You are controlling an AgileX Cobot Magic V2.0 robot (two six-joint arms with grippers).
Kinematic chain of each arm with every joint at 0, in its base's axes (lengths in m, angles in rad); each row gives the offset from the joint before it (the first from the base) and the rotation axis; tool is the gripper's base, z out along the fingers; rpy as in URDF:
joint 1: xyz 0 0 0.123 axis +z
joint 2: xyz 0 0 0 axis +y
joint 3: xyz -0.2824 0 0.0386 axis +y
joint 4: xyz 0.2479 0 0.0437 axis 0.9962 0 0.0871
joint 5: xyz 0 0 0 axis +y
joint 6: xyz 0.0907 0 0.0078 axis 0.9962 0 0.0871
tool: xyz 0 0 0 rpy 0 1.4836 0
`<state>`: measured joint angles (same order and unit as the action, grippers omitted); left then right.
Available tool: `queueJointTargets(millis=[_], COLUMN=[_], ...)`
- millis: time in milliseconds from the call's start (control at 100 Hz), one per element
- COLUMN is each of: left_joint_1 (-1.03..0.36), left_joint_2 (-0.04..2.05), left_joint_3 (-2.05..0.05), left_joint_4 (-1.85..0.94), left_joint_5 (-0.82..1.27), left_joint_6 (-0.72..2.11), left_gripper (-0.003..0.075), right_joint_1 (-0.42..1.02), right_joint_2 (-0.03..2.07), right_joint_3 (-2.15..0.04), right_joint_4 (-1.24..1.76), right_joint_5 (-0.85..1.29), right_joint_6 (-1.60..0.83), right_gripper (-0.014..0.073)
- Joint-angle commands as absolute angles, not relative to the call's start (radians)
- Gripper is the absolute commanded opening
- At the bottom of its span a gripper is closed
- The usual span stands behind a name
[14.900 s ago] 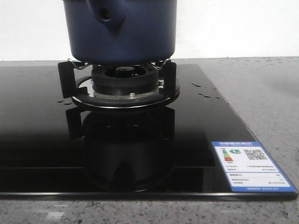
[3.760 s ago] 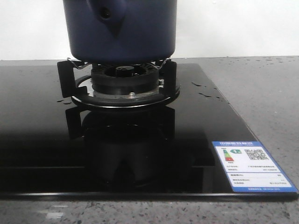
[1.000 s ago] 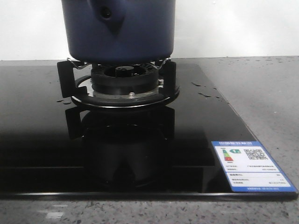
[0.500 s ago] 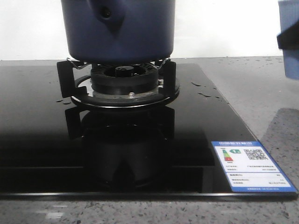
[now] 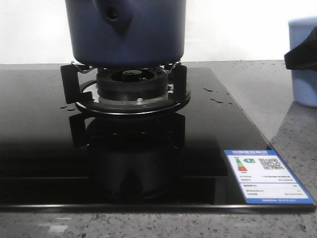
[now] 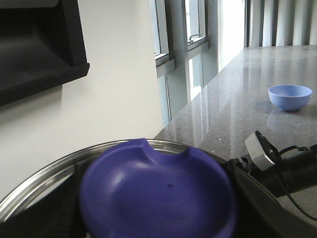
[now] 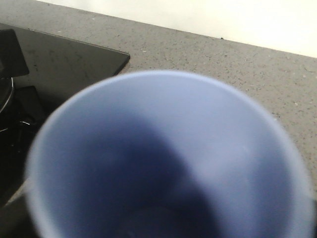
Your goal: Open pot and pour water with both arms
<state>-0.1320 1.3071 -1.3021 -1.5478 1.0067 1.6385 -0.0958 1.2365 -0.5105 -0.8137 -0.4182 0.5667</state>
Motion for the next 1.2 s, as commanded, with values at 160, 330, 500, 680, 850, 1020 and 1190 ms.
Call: queueJointTargets(millis=[160,330,500,680,850,1020,1190], left_joint_1=[-0.14,-0.172,-0.227,-0.234,-0.239,-0.243,-0.243], left_joint_2=[1.28,1.3,1.371,1.456,1.517,1.57,1.588], left_joint_3=[-1.33,-1.33,-1.33,-1.33,-1.33,-1.33,-1.33], left_joint_4=[-1.65,-1.65,-1.661,-1.661,-1.665,-1.677,-1.67], left_joint_5=[1.007,1.002,0.962,0.956,0.96,0.967,0.976], left_joint_6=[1.643,1.659,1.709,1.723,1.723,1.723,1.725], left_gripper=[0.0276,0.0276,0.0276,0.0276,0.0276,0.0276,0.0276], right_joint_1=[-0.097,-0.097,-0.097,-0.095,-0.095,-0.095,-0.095], right_joint_2=[1.14,1.003,0.84,0.67,0.568,0.534,0.534], right_joint_3=[-0.535,-0.535,-0.535,-0.535,-0.535,-0.535,-0.535], right_joint_4=[-0.792,-0.792,-0.792,-0.792,-0.792,-0.794,-0.794], right_joint_5=[-0.464,-0.378,-0.338,-0.304,-0.252,-0.219,-0.217], right_joint_6=[0.569,0.569,0.582,0.674,0.681,0.681,0.681], right_gripper=[0.0655,0.0655,0.0655,0.0653,0.0405,-0.0071,-0.0071])
